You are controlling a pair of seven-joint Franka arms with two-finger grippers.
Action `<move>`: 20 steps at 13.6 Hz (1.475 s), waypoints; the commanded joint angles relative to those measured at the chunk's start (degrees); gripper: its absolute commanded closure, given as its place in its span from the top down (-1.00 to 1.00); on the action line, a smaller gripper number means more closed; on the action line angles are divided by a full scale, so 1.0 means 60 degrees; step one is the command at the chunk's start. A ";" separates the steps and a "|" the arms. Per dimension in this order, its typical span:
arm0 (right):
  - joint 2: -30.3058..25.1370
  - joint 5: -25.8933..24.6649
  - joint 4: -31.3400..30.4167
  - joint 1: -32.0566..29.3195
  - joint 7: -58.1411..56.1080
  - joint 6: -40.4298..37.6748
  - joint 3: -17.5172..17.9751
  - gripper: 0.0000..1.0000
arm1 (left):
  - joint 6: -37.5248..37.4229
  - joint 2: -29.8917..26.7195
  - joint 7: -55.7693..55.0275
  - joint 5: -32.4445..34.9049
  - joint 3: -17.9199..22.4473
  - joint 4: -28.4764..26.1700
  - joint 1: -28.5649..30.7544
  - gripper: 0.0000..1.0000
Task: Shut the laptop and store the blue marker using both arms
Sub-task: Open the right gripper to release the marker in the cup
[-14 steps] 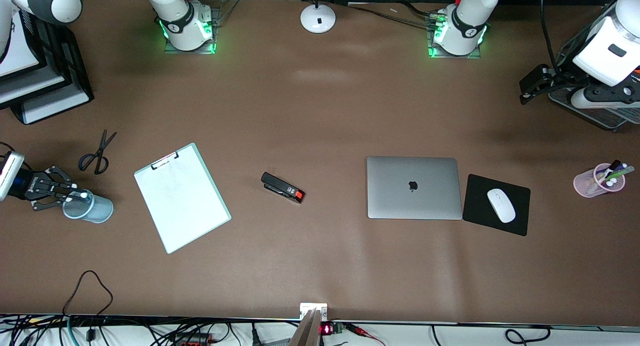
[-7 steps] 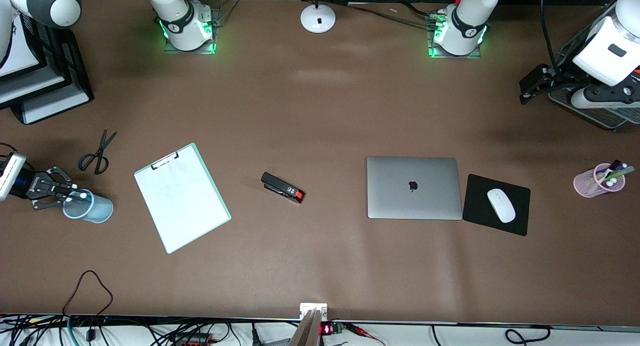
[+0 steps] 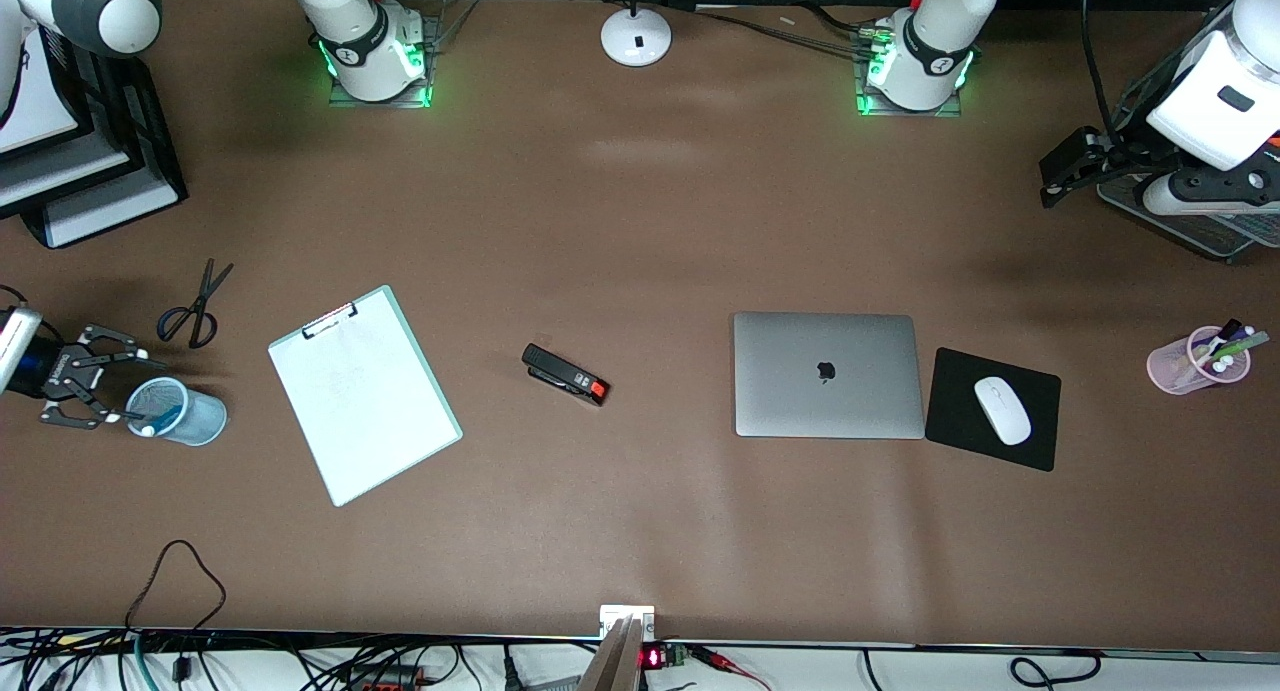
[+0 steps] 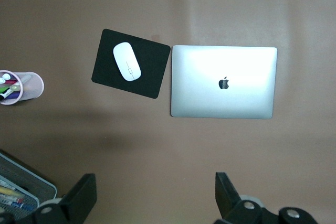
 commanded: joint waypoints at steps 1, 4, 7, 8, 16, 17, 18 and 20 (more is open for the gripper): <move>-0.0749 -0.0685 0.0014 0.0044 0.1327 -0.0421 0.0055 1.00 | -0.0093 -0.0138 0.0213 -0.0183 0.0023 0.0000 0.0054 1.00; -0.1759 -0.1724 0.0043 0.0541 0.3070 -0.0847 0.0069 1.00 | -0.0107 -0.0138 0.0213 -0.0183 0.0023 -0.0014 0.0054 1.00; -0.2741 -0.2823 0.0043 0.1389 0.4856 -0.0848 0.0040 1.00 | -0.0064 -0.0138 0.0228 -0.0183 0.0023 0.0000 0.0039 1.00; -0.2990 -0.3160 0.0043 0.1682 0.5602 -0.0848 0.0040 1.00 | -0.0034 -0.0123 0.0228 -0.0183 0.0023 0.0000 0.0053 1.00; -0.4456 -0.5622 0.0043 0.3412 1.1827 -0.1653 0.0069 1.00 | -0.0210 -0.0152 0.0228 -0.0183 0.0023 -0.0044 0.0068 1.00; -0.4486 -0.5856 0.0043 0.3602 1.2429 -0.1697 0.0069 1.00 | -0.0210 -0.0167 0.0228 -0.0183 0.0023 -0.0044 0.0068 1.00; -0.4588 -0.6206 0.0043 0.3880 1.3001 -0.1712 0.0070 1.00 | -0.0210 -0.0167 0.0228 -0.0183 0.0023 -0.0029 0.0068 1.00; -0.4633 -0.6677 0.0043 0.4320 1.4624 -0.1887 0.0070 1.00 | -0.0195 -0.0167 0.0214 -0.0183 0.0038 -0.0029 0.0068 1.00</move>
